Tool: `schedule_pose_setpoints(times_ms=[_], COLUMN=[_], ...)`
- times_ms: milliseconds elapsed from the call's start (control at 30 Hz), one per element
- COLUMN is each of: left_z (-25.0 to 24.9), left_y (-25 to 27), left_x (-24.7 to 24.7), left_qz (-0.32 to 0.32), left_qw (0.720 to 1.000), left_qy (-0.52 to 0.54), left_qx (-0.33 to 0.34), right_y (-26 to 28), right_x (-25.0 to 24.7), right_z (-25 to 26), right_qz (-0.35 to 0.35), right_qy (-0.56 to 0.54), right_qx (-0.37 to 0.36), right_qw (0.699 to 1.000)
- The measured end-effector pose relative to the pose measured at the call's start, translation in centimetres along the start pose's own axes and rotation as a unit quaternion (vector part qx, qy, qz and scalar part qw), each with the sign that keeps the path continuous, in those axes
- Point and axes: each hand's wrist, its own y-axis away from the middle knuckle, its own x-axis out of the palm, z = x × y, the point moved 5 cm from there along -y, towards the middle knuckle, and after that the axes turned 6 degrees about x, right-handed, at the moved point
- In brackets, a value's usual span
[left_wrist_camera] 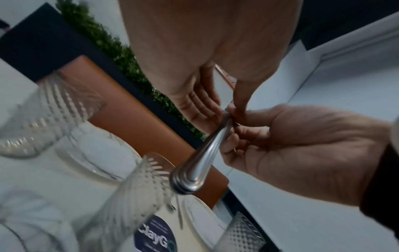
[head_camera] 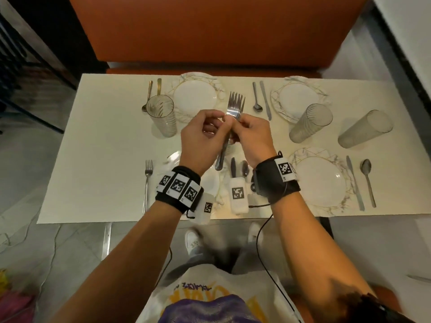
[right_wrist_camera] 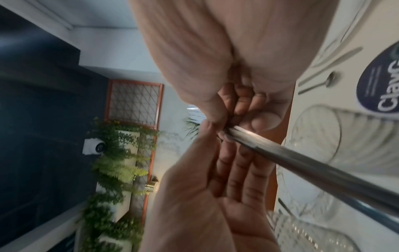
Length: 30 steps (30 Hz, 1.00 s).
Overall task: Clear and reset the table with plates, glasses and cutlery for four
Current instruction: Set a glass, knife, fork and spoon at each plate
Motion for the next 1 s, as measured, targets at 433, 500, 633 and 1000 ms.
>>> schedule_pose_setpoints(times_ms=[433, 500, 633, 1000], left_z=[1.6, 2.4, 5.7, 12.3], left_y=[2.9, 3.9, 6.3, 10.0], left_x=[19.0, 21.0, 22.9, 23.7], left_qz=[0.096, 0.083, 0.022, 0.001], left_qw=[0.961, 0.951, 0.928, 0.903], left_qy=[0.147, 0.16, 0.167, -0.073], left_qx=[-0.216, -0.251, -0.334, -0.423], right_y=[-3.9, -4.6, -5.7, -6.2], right_x=[-19.7, -21.7, -24.7, -26.7], right_z=[-6.0, -7.2, -9.8, -13.9], right_qz=[-0.006, 0.003, 0.003, 0.027], right_qy=[-0.087, -0.073, -0.045, -0.003], right_qx=[0.104, 0.115, 0.161, 0.202], right_qw=[0.991, 0.991, 0.986, 0.979])
